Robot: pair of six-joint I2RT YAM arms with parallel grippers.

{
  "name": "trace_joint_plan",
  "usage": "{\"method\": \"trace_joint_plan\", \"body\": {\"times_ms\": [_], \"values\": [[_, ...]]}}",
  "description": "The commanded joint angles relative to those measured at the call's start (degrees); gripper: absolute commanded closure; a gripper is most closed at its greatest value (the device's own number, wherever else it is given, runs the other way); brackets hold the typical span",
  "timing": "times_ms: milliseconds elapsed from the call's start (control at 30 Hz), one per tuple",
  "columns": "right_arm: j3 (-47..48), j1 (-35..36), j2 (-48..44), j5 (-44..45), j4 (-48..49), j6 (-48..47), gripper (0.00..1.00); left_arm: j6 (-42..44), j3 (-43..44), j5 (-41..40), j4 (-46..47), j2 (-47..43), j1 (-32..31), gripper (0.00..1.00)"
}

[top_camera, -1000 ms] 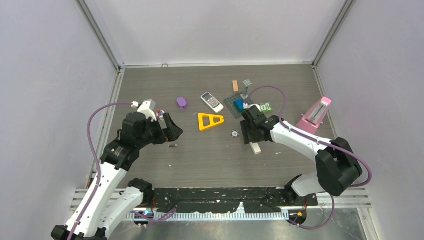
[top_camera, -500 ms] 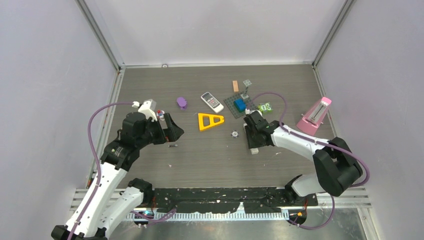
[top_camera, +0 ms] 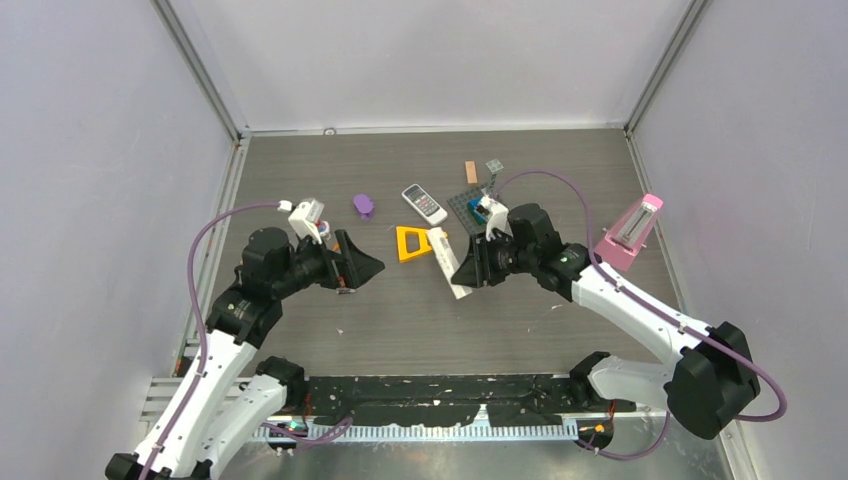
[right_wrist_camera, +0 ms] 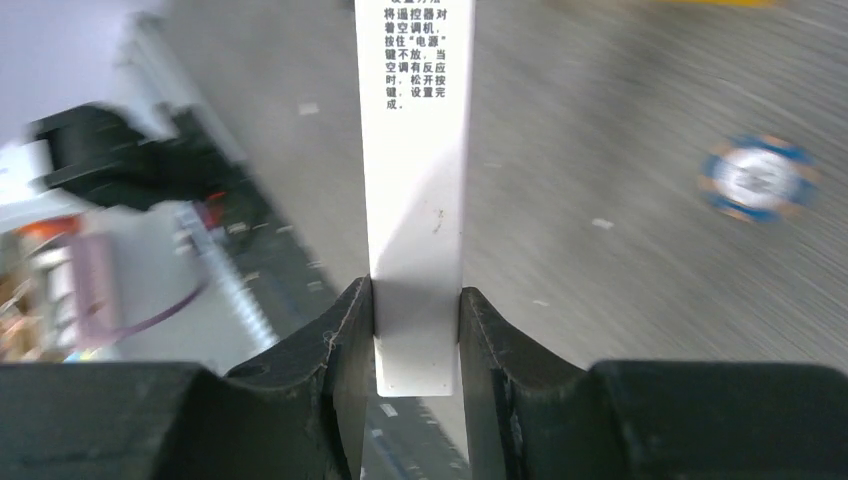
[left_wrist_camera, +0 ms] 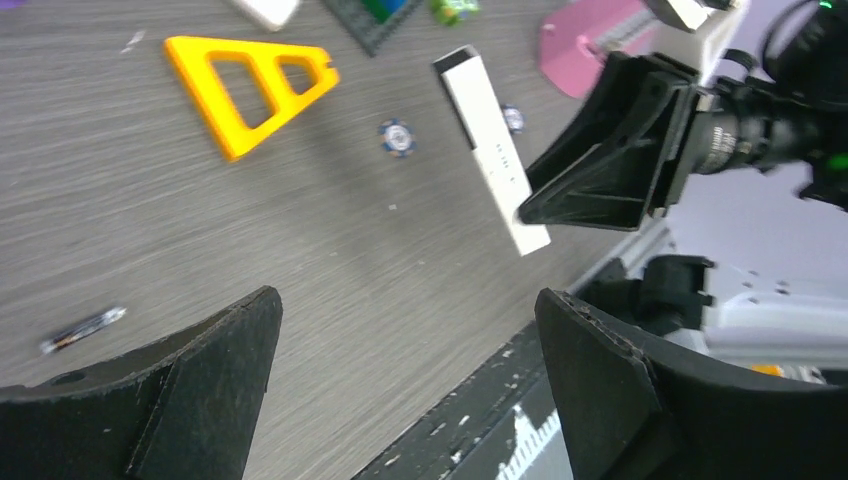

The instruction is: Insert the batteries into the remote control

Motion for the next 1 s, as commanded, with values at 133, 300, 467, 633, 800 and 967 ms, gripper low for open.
{"method": "trace_joint_plan", "body": {"times_ms": [133, 300, 467, 633, 800, 967], "values": [[-0.5, 1.0, -1.5, -30.4, 29.3, 17.2, 0.95, -8.2, -3.7, 16.2, 22.8, -1.7, 0.2, 0.0], [-0.9, 2.7, -0.9, -33.7, 41.3, 24.7, 0.94, -13.9, -6.0, 19.0, 31.5, -0.8, 0.2, 0.01], [3.7, 5.5, -2.3, -30.1, 30.3, 16.6, 0.94, -19.5, -8.4, 23.5, 42.5, 0.5, 0.2, 0.09], [11.7, 12.4, -2.3, -19.9, 9.8, -3.5, 0.94, -16.7, -7.0, 27.0, 43.3, 1.9, 0.2, 0.14], [17.3, 15.0, -1.1, -14.7, -1.8, -14.0, 0.94, -2.9, -2.1, 35.1, 30.3, 3.0, 0.2, 0.24], [20.6, 15.2, -1.3, -14.8, -8.6, -19.4, 0.93, 1.7, 0.5, 44.8, 27.1, 2.8, 0.2, 0.32]]}}
